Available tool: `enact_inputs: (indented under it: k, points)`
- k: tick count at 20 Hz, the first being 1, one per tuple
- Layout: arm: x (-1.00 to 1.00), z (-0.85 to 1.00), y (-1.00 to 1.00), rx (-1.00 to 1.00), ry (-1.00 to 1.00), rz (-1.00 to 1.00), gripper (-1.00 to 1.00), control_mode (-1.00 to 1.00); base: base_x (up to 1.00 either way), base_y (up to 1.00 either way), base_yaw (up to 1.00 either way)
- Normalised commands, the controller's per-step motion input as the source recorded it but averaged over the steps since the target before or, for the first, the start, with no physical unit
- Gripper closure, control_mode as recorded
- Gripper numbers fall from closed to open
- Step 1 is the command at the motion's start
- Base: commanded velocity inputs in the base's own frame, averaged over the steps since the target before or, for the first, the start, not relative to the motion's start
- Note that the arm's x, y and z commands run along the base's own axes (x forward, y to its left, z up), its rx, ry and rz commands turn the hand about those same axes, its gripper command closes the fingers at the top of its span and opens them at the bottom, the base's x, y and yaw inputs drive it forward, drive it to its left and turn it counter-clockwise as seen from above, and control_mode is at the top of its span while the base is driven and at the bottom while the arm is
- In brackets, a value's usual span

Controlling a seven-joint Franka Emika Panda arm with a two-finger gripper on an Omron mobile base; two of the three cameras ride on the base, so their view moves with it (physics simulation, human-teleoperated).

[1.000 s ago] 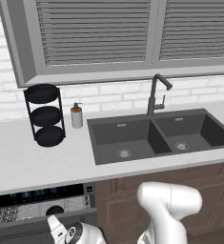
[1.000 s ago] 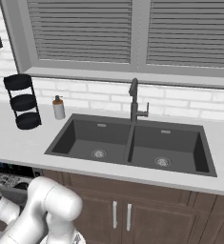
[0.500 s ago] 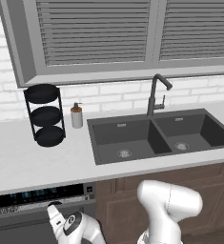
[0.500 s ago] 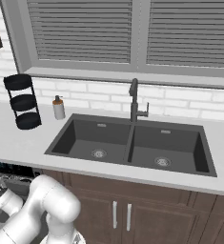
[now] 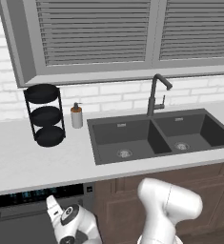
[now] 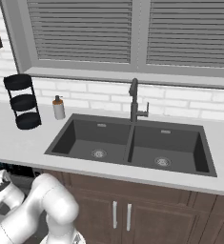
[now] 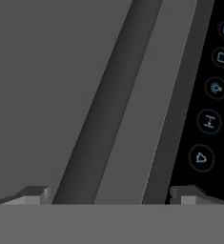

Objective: Pick up the cup and bowl from the counter, place them in the dishwasher, and close the dishwasher door.

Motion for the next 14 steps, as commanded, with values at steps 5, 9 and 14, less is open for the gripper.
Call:
enact_inputs:
  k: [5,9,14]
  points:
    - [0.86,0.00,-0.33,0.00,-0.08,0.00,-1.00,-1.00,0.00,0.00,0.00]
    - [0.99,0.00,-0.23,0.00,-0.05,0.00,-1.00,-1.00,0.00,0.00,0.00]
    - [1.00,0.00,-0.28,0.00,-0.05,0.00,-1.00,-1.00,0.00,0.00,0.00]
